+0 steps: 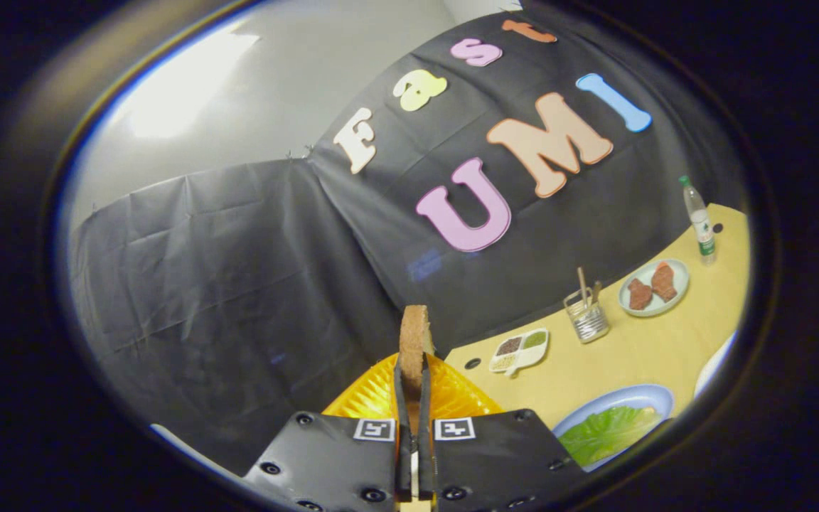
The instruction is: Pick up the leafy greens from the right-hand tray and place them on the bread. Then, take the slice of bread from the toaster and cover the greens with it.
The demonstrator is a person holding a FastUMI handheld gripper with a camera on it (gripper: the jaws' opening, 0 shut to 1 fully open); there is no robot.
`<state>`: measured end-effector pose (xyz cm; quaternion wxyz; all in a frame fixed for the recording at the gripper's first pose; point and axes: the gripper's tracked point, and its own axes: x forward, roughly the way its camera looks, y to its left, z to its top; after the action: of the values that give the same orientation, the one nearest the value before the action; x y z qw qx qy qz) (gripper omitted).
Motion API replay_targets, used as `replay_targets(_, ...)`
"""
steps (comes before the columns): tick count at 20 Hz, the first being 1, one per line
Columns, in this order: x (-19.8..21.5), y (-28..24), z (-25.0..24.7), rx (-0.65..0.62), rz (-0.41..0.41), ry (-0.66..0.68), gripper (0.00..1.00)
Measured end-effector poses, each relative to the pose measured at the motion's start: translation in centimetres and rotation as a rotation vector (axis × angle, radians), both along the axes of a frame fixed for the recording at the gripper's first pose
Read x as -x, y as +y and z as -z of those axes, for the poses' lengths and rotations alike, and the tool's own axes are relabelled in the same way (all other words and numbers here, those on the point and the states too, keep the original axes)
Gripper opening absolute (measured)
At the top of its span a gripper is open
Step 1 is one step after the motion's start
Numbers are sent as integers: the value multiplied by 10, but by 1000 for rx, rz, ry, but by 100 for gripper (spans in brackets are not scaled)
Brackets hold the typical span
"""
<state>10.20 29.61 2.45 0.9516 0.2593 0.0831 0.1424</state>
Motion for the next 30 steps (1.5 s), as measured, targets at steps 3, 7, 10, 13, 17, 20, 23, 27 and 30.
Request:
replay_targets(3, 16, -40, 5, -51, 42, -1, 6)
replay_targets(7, 28, -92, 46, -88, 102, 69, 6)
replay_targets(10, 34, -115, 84, -129, 114, 151, 6)
replay_targets(13, 33, -129, 122, -151, 124, 215, 6)
replay_targets(17, 32, -126, 149, -228, 97, 274, 6)
replay_targets(20, 28, -131, 172, -246, 111, 322, 6)
replay_targets(23, 31, -143, 198, -189, 168, 375, 6)
replay_targets(27, 39, -160, 219, -98, 232, 431, 6)
replay_targets(30, 42, -167, 233, -29, 250, 464, 6)
